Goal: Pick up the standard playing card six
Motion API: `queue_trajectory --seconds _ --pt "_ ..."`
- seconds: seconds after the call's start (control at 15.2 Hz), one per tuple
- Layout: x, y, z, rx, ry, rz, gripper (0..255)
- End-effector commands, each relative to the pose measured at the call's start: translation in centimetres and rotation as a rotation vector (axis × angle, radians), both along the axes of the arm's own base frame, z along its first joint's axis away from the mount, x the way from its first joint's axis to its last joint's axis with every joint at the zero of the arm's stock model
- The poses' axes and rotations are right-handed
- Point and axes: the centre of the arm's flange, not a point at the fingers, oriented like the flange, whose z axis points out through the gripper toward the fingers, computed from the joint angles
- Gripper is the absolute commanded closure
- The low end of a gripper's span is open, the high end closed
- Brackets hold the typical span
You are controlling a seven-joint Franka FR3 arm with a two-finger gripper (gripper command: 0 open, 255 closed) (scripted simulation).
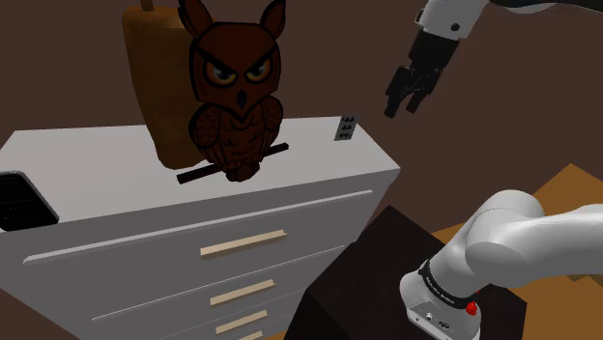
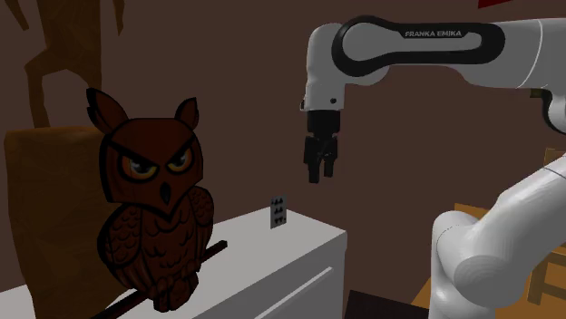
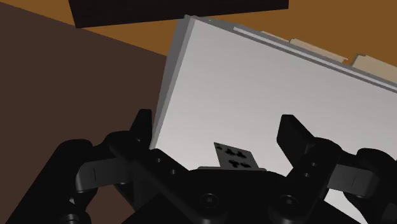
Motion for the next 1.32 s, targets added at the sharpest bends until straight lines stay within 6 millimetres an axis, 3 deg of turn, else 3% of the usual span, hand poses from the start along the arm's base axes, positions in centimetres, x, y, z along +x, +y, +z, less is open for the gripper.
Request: queue_trajectory --seconds 0.0,0.53,1.06,1.19,1.25 --pt "0.0 0.0 0.0 0.0 0.0 0.0 0" --pt "12.5 3.0 -0.3 0.015 0.17 -0.088 0" --pt "12.6 3.0 -4.3 0.015 0.171 -0.088 0" --pt "12.6 3.0 -4.3 0.015 0.171 -0.088 0" --pt "12.7 3.1 -4.3 0.015 0.171 -0.088 255"
